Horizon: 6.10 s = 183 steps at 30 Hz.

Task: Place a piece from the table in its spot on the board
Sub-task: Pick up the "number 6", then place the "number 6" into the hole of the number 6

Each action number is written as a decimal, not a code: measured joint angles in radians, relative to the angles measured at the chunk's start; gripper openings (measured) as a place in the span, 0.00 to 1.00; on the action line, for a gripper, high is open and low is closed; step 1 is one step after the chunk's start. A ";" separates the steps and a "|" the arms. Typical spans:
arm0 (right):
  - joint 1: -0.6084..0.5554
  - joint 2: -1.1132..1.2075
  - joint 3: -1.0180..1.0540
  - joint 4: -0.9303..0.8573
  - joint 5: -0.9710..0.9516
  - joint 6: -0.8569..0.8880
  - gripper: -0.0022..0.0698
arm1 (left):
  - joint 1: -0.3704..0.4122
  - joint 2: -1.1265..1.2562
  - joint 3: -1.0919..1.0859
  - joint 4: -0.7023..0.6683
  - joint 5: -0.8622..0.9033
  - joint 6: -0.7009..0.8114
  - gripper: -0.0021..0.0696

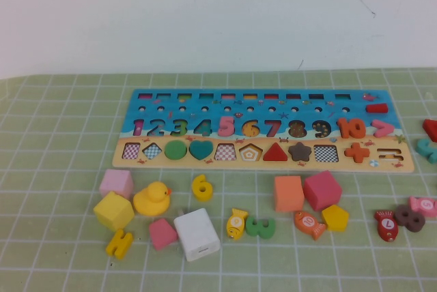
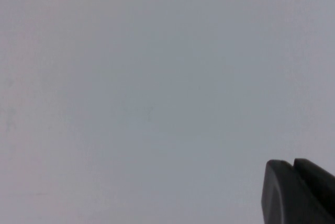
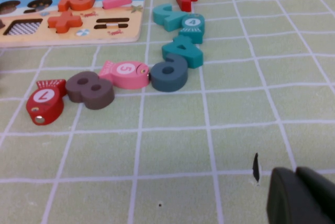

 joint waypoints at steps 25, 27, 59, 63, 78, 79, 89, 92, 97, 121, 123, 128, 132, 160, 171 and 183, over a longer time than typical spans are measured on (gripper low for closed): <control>0.000 0.000 0.000 0.000 0.000 0.000 0.03 | 0.000 0.429 -0.364 0.224 0.102 0.123 0.03; 0.000 0.000 0.000 0.000 0.000 0.000 0.03 | 0.000 0.429 -0.364 0.217 0.117 0.116 0.03; 0.000 0.000 0.000 0.000 0.000 0.000 0.03 | -0.205 1.586 -0.967 -0.194 1.049 0.078 0.03; 0.000 0.000 0.000 0.000 0.000 0.000 0.03 | -0.304 1.693 -1.105 -0.048 1.047 -0.114 0.08; 0.000 0.000 0.000 0.000 0.000 0.000 0.03 | -0.479 1.934 -1.363 0.235 1.237 -0.407 0.71; 0.000 0.000 0.000 0.000 0.000 0.000 0.03 | -0.479 1.938 -1.365 0.238 1.243 -0.407 0.71; 0.000 0.000 0.000 0.000 0.000 0.000 0.03 | -0.479 1.959 -1.368 0.270 1.279 -0.429 0.71; 0.000 0.000 0.000 0.000 0.000 0.000 0.03 | -0.479 1.971 -1.368 0.271 1.280 -0.403 0.71; 0.000 0.000 0.000 0.000 0.000 0.000 0.03 | -0.479 1.977 -1.368 0.243 1.280 -0.322 0.70; 0.000 0.000 0.000 0.000 0.000 0.010 0.03 | -0.479 1.977 -1.369 0.251 1.281 -0.348 0.43; 0.000 0.000 0.000 0.000 0.000 0.011 0.03 | -0.479 1.977 -1.369 0.251 1.281 -0.348 0.43; 0.000 0.000 0.000 0.000 0.000 0.012 0.03 | -0.479 1.980 -1.395 0.251 1.285 -0.343 0.43; 0.000 0.000 0.000 0.000 0.000 0.012 0.03 | -0.479 1.980 -1.467 0.251 1.285 -0.324 0.43; 0.000 0.000 0.000 0.000 0.000 0.012 0.03 | -0.479 2.119 -1.569 0.327 0.799 -0.298 0.43; 0.000 0.000 0.000 0.000 0.000 0.012 0.03 | -0.479 2.119 -1.572 0.315 0.824 -0.298 0.43; 0.000 0.000 0.000 0.000 0.000 0.012 0.03 | -0.479 2.145 -1.574 0.271 0.835 -0.298 0.43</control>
